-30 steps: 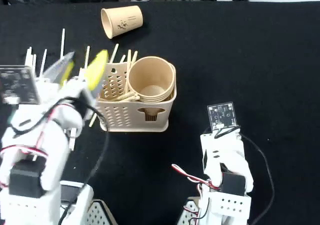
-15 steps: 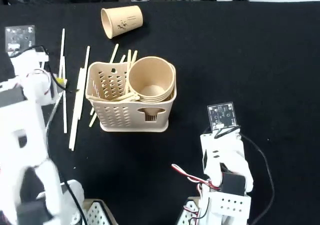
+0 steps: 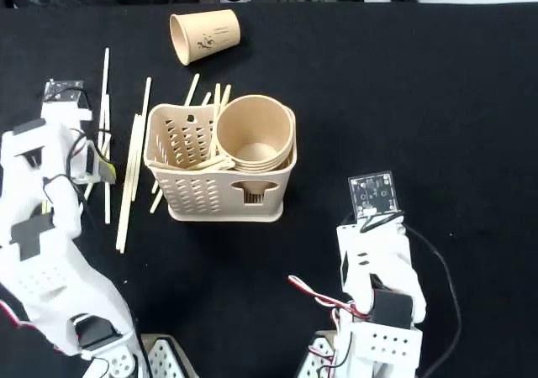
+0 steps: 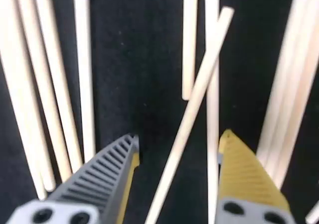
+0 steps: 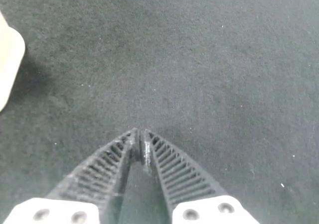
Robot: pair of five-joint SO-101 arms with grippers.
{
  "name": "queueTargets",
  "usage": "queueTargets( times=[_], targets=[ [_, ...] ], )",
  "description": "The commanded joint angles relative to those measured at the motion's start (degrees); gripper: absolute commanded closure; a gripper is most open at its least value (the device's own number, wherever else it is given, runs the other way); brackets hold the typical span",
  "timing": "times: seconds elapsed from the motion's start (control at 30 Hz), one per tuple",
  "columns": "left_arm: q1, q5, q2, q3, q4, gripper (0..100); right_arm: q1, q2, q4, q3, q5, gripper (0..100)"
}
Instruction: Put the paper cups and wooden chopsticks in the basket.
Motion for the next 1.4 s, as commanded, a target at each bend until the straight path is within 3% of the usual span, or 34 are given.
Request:
queueTargets(
  times=[0.0,0.13,0.43,0.6,0.77,0.97,1.17,1.27,1.37],
  targets=[
    [0.13,-0.53,7.91,-7.43,-0.88,80,-0.88,-2.95,0.18,-0.22,0.0,98.6],
    [0.66,-0.44,7.12,-7.78,-0.88,98,-0.88,-2.95,0.18,-0.22,0.0,98.6],
    [1.45,-0.26,-5.89,-6.2,9.41,97,-0.88,-2.95,0.18,-0.22,0.0,98.6],
    [1.45,-0.18,-22.33,-3.74,15.47,97,-0.88,-2.95,0.18,-0.22,0.0,98.6],
    [2.42,-0.18,-45.54,4.88,13.98,97,-0.88,-2.95,0.18,-0.22,0.0,98.6],
    [7.16,4.04,-74.37,15.69,-0.35,97,-0.88,-2.95,0.18,-0.22,0.0,98.6],
    [18.77,12.84,-96.62,30.37,-30.07,97,-0.88,-2.95,0.18,-0.22,0.0,98.6],
    [26.24,13.45,-103.3,37.67,-44.48,97,-0.88,-2.95,0.18,-0.22,0.0,98.6],
    [31.25,13.89,-106.81,42.15,-50.46,97,-0.88,-2.95,0.18,-0.22,0.0,98.6]
  ],
)
